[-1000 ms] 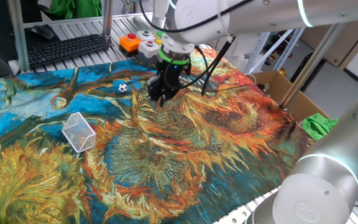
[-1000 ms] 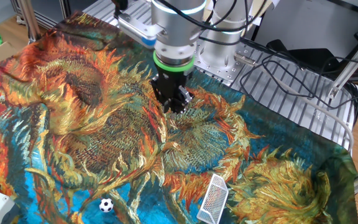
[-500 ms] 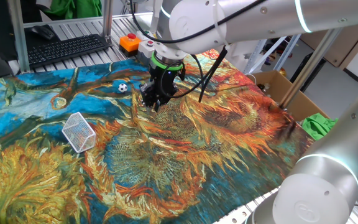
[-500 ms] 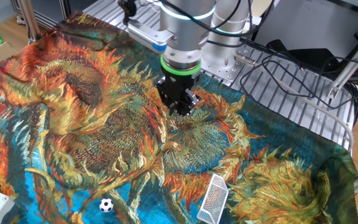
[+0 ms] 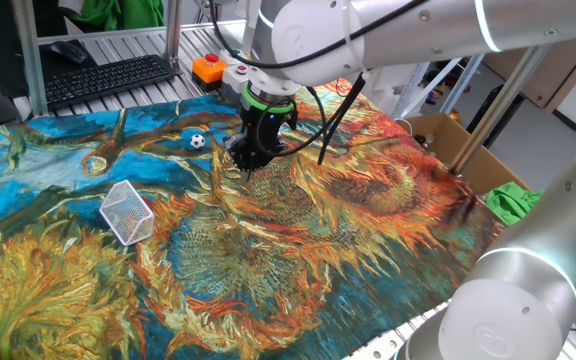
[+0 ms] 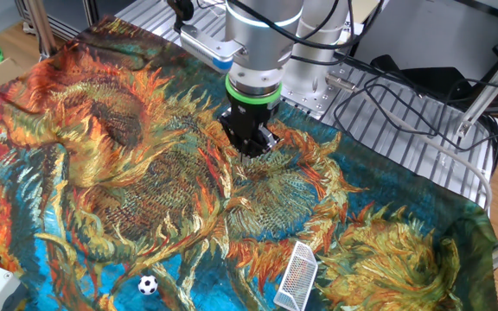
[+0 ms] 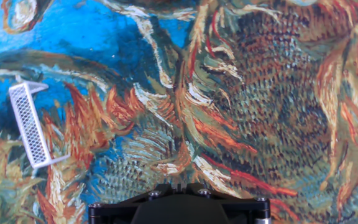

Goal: Push the soccer ball into the goal

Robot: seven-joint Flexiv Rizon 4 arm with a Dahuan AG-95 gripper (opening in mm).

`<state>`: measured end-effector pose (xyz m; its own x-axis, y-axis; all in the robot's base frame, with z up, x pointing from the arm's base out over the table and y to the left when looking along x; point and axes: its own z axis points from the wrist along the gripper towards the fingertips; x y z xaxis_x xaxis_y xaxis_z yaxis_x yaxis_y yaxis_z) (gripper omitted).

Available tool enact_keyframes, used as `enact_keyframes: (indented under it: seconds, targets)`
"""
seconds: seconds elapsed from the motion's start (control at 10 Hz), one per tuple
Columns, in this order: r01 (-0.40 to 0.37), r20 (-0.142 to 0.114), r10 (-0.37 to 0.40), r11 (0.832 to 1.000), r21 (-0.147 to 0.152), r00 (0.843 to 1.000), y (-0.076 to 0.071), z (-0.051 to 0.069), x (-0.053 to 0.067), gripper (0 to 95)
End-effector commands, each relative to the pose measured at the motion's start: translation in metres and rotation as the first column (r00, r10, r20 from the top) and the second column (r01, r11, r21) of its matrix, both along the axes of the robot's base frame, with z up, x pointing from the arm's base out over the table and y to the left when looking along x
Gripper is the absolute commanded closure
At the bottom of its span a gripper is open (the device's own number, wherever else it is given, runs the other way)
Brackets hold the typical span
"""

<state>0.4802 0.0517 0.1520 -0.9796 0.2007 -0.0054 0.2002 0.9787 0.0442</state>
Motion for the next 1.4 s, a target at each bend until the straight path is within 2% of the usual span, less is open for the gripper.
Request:
enact_keyframes:
  seconds: [0.1, 0.2, 0.3, 0.5, 0.9, 1.1, 1.3, 1.4]
  targets:
    - [0.027, -0.023, -0.027, 0.999, -0.017, 0.999, 0.0, 0.001, 0.0, 95.0]
    - [0.043, -0.014, -0.043, 0.999, -0.017, 0.999, 0.0, 0.001, 0.0, 95.0]
    - [0.069, -0.009, -0.07, 0.997, -0.017, 0.998, 0.0, 0.003, 0.007, 95.0]
    - [0.094, -0.025, -0.094, 0.995, -0.017, 0.995, -0.003, 0.007, 0.023, 95.0]
    - [0.165, -0.027, -0.165, 0.986, -0.011, 0.986, -0.014, 0.008, 0.062, 95.0]
    - [0.195, -0.023, -0.195, 0.981, -0.019, 0.98, -0.018, 0.003, 0.086, 95.0]
    - [0.215, -0.024, -0.215, 0.976, -0.019, 0.976, -0.023, 0.0, 0.104, 95.0]
    - [0.228, -0.024, -0.229, 0.973, -0.018, 0.973, -0.027, -0.004, 0.119, 95.0]
